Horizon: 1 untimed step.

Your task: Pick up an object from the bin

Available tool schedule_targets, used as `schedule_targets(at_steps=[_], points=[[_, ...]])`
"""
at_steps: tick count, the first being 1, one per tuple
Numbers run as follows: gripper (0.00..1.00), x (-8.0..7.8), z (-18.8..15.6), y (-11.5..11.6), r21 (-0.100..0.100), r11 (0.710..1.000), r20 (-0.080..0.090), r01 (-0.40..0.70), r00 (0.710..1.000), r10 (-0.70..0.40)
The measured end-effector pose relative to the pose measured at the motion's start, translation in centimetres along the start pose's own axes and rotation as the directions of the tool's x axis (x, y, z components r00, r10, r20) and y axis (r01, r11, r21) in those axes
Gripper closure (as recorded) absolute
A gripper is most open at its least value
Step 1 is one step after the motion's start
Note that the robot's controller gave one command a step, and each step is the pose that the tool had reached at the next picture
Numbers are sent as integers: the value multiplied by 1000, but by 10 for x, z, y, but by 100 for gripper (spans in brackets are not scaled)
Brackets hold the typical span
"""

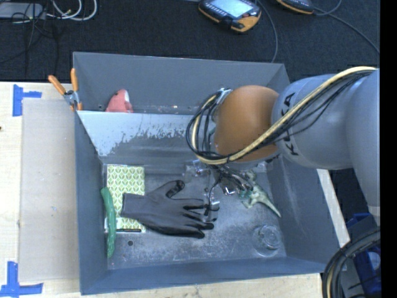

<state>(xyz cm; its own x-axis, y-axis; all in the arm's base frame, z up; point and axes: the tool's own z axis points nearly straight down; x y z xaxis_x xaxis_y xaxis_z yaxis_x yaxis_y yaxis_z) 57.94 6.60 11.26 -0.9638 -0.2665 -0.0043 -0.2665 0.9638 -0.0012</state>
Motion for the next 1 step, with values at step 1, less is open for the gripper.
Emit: schedule_targets(at_steps=[1], points=[[0, 27, 25, -4, -4, 988, -5, 153, 988, -153]])
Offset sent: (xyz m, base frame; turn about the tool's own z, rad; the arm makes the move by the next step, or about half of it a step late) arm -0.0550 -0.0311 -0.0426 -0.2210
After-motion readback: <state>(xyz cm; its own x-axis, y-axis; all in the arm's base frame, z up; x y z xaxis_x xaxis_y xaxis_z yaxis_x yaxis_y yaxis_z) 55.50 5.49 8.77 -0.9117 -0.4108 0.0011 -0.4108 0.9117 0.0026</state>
